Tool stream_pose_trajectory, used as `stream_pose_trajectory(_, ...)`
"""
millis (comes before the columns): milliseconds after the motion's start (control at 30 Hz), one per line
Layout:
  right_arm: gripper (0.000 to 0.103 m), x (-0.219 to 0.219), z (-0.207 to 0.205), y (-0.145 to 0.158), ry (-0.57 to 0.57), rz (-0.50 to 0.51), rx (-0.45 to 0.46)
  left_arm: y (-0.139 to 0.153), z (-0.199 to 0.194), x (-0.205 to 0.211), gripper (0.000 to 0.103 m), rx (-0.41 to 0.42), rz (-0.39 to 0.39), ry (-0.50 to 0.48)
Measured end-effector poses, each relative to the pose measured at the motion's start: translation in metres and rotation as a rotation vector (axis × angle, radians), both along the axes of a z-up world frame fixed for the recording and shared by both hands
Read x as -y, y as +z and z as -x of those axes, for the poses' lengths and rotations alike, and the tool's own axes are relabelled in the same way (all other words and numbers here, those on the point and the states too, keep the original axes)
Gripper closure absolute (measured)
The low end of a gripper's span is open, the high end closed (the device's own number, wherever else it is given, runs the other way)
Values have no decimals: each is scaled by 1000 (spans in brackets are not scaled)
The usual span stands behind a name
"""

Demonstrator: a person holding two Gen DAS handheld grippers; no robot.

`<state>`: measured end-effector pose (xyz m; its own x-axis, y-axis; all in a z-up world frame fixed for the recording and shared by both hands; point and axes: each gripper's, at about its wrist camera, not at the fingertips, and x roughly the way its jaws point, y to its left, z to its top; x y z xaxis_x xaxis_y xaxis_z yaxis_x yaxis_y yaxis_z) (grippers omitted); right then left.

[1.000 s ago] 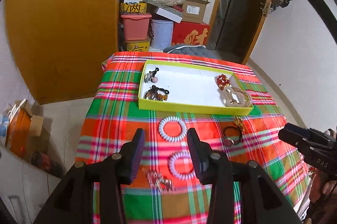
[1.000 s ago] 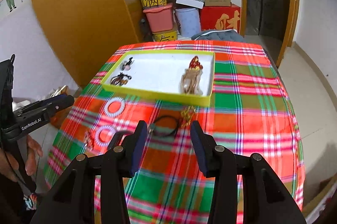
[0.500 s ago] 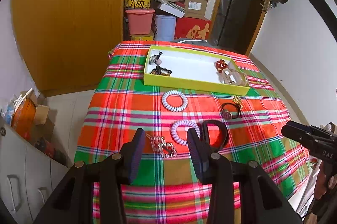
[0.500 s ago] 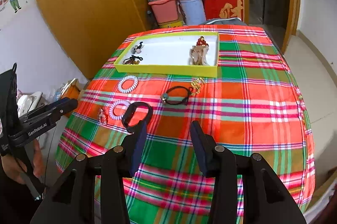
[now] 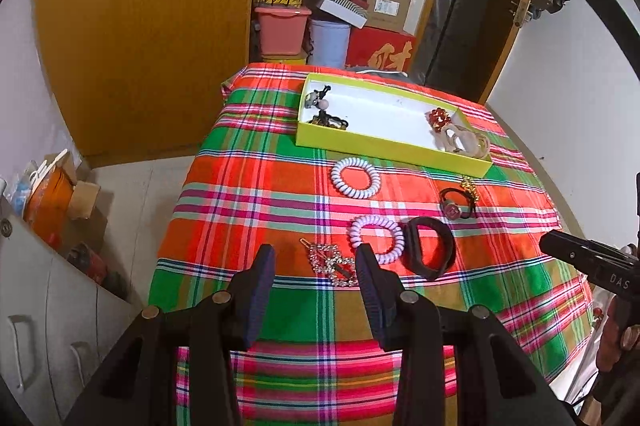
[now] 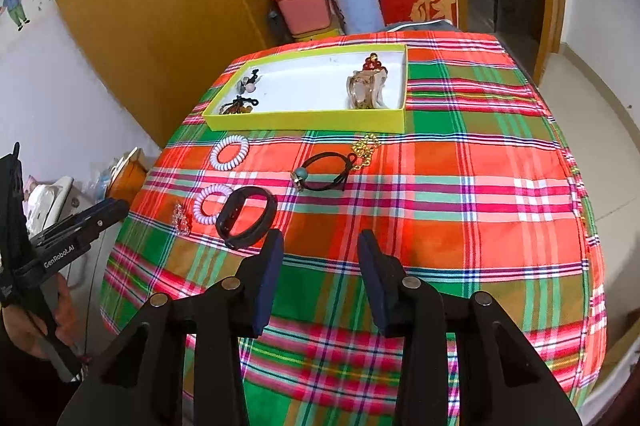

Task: Organize jewelry
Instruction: 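Move both tools back over the remaining jewelry on the table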

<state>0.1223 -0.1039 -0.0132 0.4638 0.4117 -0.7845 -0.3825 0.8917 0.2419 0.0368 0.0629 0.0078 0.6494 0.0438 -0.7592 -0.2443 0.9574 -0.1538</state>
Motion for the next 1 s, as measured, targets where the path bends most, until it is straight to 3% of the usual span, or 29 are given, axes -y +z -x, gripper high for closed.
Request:
stream_pose_trajectory(433, 64, -13, -16, -15, 31, 3, -41, -38, -20, 2, 54, -77, 78, -31)
stream_pose_trajectory(533, 64, -15, -20, -19, 32, 4, -51, -46, -27, 2, 46, -87, 93, -17)
stream_pose_trajectory(733, 64, -20, -26, -24, 37, 8, -63, -60, -40, 3, 46, -111, 142, 13)
stream_pose_trajectory(1000, 64, -30, -36, -28, 49, 8, -65, -62, -43, 1, 47, -99, 85, 14)
